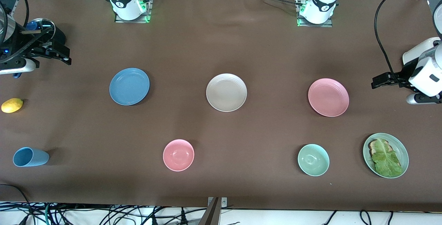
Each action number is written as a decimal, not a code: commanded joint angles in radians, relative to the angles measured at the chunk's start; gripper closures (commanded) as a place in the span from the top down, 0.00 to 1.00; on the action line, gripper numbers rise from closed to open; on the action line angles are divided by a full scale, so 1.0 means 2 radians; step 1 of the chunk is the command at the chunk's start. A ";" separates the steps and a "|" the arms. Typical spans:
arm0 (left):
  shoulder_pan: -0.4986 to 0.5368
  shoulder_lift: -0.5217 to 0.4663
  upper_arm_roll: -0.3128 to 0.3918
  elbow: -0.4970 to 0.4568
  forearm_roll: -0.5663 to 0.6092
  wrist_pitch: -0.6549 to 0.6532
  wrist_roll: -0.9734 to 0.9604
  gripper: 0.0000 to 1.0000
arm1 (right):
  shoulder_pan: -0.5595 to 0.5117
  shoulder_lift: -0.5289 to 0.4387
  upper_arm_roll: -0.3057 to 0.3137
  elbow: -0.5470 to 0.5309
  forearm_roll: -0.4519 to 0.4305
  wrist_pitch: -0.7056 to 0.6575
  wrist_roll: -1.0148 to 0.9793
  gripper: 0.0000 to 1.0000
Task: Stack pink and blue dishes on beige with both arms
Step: 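Reach the left gripper to the large pink plate rim and grasp it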
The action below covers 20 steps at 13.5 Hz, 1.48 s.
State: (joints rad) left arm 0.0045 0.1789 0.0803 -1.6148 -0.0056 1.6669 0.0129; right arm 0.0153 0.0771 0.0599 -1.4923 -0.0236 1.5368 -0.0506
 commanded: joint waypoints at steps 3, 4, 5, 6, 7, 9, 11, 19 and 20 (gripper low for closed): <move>0.003 0.043 -0.001 0.024 0.023 -0.004 0.015 1.00 | 0.001 -0.009 0.000 -0.006 0.003 -0.003 -0.004 1.00; 0.003 0.059 -0.001 0.029 0.023 -0.004 0.010 1.00 | 0.001 -0.009 0.000 -0.006 0.005 -0.004 -0.003 1.00; 0.007 0.075 0.000 0.034 0.021 -0.004 0.009 1.00 | 0.001 -0.009 0.000 -0.006 0.005 -0.003 -0.003 1.00; 0.024 0.082 0.000 0.034 0.018 -0.002 0.009 1.00 | 0.001 -0.009 0.000 -0.006 0.005 -0.003 -0.003 1.00; 0.035 0.091 -0.002 0.034 0.017 0.014 0.014 1.00 | 0.001 -0.009 0.000 -0.006 0.005 -0.004 -0.004 1.00; 0.040 0.104 -0.003 -0.002 0.017 0.064 0.017 1.00 | 0.001 -0.009 0.000 -0.006 0.005 -0.004 -0.003 1.00; 0.041 0.105 -0.003 -0.061 0.017 0.127 0.027 1.00 | 0.001 -0.009 0.000 -0.006 0.005 -0.004 -0.004 1.00; 0.071 0.077 -0.006 -0.303 -0.041 0.408 0.165 1.00 | 0.001 -0.009 0.000 -0.006 0.005 -0.004 -0.003 1.00; 0.071 0.076 -0.011 -0.311 -0.042 0.413 0.165 1.00 | 0.001 -0.009 0.000 -0.006 0.005 -0.004 -0.003 1.00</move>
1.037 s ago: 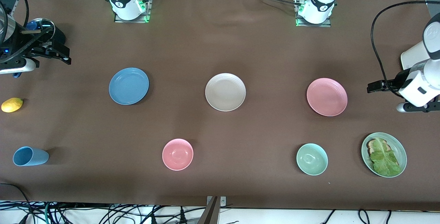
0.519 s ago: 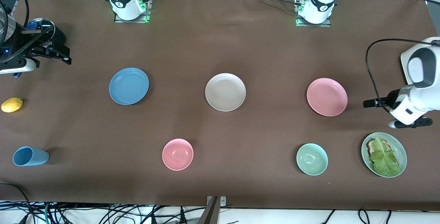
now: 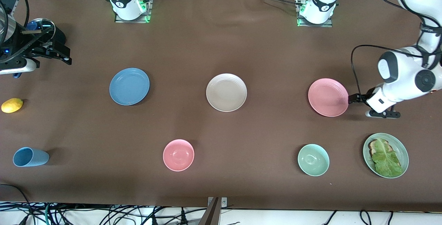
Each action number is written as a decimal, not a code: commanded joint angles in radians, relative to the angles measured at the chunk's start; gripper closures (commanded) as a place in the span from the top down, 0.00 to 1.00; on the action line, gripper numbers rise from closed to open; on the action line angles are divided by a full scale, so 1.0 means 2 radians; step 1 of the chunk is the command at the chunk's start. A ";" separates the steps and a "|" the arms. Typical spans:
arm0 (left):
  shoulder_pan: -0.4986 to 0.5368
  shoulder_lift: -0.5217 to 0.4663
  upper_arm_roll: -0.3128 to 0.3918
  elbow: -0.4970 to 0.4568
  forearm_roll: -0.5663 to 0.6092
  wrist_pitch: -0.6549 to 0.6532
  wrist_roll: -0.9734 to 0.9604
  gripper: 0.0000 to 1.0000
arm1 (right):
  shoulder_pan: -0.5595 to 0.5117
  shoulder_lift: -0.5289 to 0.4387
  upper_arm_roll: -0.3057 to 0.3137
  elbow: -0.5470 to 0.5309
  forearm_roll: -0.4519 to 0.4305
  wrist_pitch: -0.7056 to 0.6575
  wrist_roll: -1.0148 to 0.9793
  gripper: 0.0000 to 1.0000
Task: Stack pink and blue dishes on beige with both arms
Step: 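Reach the left gripper to the large pink plate rim and grasp it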
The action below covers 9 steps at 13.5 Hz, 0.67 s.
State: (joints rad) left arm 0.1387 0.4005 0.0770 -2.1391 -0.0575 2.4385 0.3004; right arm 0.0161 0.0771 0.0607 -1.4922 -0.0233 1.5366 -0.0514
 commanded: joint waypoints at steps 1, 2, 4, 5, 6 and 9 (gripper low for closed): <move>0.004 -0.035 -0.014 -0.050 -0.016 0.027 0.022 1.00 | 0.000 -0.009 0.000 -0.006 0.005 -0.004 -0.003 1.00; 0.004 -0.033 -0.015 -0.056 -0.019 0.029 0.022 1.00 | 0.000 -0.009 0.000 -0.006 0.005 -0.004 -0.003 1.00; 0.004 -0.028 -0.017 -0.061 -0.020 0.029 0.022 0.97 | 0.000 -0.009 0.000 -0.006 0.005 -0.004 -0.003 1.00; 0.004 -0.025 -0.019 -0.060 -0.020 0.030 0.022 0.94 | 0.000 -0.009 0.000 -0.006 0.005 -0.004 -0.003 1.00; 0.004 -0.019 -0.019 -0.060 -0.020 0.030 0.023 0.93 | 0.000 -0.009 0.000 -0.006 0.005 -0.004 -0.003 1.00; 0.005 -0.012 -0.019 -0.056 -0.020 0.029 0.048 0.44 | 0.000 -0.009 0.000 -0.006 0.005 -0.004 -0.003 1.00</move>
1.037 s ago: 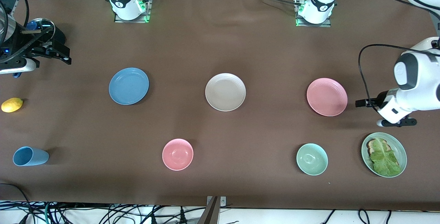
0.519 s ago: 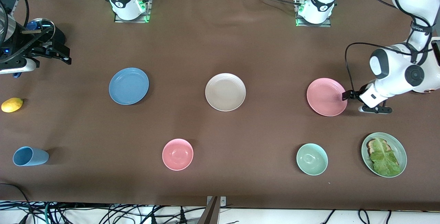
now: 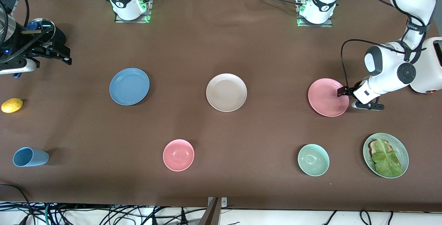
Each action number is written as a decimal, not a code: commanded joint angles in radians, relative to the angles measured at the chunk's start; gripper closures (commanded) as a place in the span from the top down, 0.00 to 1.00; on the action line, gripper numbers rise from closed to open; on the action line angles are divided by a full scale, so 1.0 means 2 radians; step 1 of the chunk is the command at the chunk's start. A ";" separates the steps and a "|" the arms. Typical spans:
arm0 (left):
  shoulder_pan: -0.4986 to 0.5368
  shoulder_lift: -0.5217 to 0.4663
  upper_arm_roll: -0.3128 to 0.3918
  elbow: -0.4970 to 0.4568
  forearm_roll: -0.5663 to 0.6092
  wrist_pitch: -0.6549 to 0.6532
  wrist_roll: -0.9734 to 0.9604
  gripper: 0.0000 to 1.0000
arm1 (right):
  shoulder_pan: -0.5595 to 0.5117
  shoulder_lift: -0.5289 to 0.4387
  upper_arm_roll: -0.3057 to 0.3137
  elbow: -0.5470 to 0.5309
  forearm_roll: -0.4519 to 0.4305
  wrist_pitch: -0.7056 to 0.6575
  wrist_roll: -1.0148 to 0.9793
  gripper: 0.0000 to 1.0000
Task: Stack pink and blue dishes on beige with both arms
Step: 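Reach the left gripper to the large pink plate rim and grasp it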
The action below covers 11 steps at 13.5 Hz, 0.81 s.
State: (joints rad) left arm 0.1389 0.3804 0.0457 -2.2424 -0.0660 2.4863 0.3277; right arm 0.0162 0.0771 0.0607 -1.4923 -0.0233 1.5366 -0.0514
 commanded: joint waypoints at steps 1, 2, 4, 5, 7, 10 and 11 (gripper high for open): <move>0.011 -0.002 -0.003 -0.004 -0.015 0.006 0.038 0.28 | 0.000 -0.009 0.000 -0.006 0.005 -0.004 -0.003 1.00; 0.015 0.000 -0.004 -0.004 -0.015 0.006 0.039 0.16 | 0.000 -0.009 0.000 -0.006 0.005 -0.004 -0.003 1.00; 0.015 0.004 -0.004 -0.002 -0.015 0.006 0.039 0.00 | 0.000 -0.009 0.000 -0.006 0.005 -0.004 -0.003 1.00; 0.015 0.005 -0.004 0.001 -0.015 0.005 0.038 0.00 | 0.000 -0.009 0.000 -0.006 0.005 -0.004 -0.003 1.00; 0.012 0.005 -0.004 0.010 -0.016 -0.001 0.031 0.00 | 0.000 -0.009 0.000 -0.006 0.005 -0.004 -0.003 1.00; 0.006 0.000 -0.014 0.039 -0.018 -0.052 0.024 0.00 | 0.000 -0.009 0.000 -0.006 0.005 -0.004 -0.003 1.00; 0.007 -0.003 -0.025 0.060 -0.018 -0.088 0.004 0.00 | 0.000 -0.009 0.000 -0.006 0.005 -0.004 -0.003 1.00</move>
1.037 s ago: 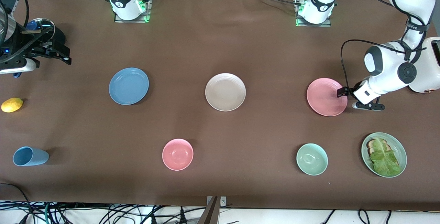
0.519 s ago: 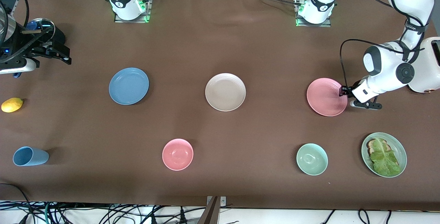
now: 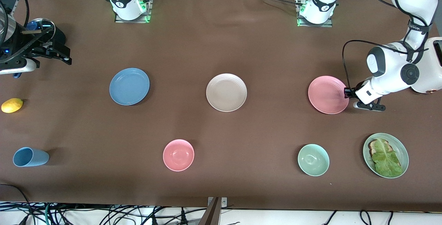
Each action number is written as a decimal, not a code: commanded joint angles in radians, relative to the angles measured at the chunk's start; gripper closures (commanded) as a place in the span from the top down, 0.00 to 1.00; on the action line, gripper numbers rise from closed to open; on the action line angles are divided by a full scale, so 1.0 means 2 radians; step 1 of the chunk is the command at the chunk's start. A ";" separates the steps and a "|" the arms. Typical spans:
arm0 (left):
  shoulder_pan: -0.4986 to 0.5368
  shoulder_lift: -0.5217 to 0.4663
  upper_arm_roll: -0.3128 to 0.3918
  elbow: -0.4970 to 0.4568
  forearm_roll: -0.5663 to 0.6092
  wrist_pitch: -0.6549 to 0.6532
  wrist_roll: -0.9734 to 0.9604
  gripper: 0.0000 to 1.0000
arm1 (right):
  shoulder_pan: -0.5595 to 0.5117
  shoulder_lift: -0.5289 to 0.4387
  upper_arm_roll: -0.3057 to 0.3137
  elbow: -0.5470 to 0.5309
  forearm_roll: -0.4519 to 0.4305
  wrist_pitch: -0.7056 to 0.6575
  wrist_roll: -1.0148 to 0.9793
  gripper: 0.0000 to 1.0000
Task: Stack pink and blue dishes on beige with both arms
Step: 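Reach the left gripper to the large pink plate rim and grasp it, then carry the pink plate with the left gripper onto the beige plate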
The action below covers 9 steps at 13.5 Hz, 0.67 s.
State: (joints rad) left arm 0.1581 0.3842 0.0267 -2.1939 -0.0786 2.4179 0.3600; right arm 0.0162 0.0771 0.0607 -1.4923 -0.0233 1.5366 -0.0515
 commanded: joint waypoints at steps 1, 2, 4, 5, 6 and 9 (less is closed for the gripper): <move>-0.002 -0.006 -0.029 0.061 -0.011 -0.097 -0.045 0.00 | 0.000 -0.009 0.000 -0.006 0.005 -0.004 -0.003 1.00; -0.002 -0.008 -0.045 0.082 -0.011 -0.133 -0.072 0.00 | 0.000 -0.009 0.000 -0.006 0.005 -0.004 -0.003 1.00; -0.002 -0.019 -0.066 0.103 -0.011 -0.171 -0.115 0.00 | 0.000 -0.009 0.000 -0.006 0.005 -0.004 -0.002 1.00; -0.002 -0.026 -0.079 0.104 -0.011 -0.180 -0.141 0.00 | 0.000 -0.009 0.000 -0.006 0.005 -0.004 -0.003 1.00; -0.002 -0.032 -0.094 0.107 -0.011 -0.183 -0.167 0.00 | 0.000 -0.009 0.000 -0.006 0.005 -0.004 -0.003 1.00; -0.002 -0.036 -0.157 0.111 -0.011 -0.183 -0.264 0.00 | 0.000 -0.009 0.000 -0.006 0.005 -0.004 -0.003 1.00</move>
State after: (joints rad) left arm 0.1505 0.3291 -0.2222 -1.9770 -0.0849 2.0741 -0.0677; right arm 0.0163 0.0771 0.0607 -1.4923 -0.0233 1.5366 -0.0515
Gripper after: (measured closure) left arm 0.952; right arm 0.000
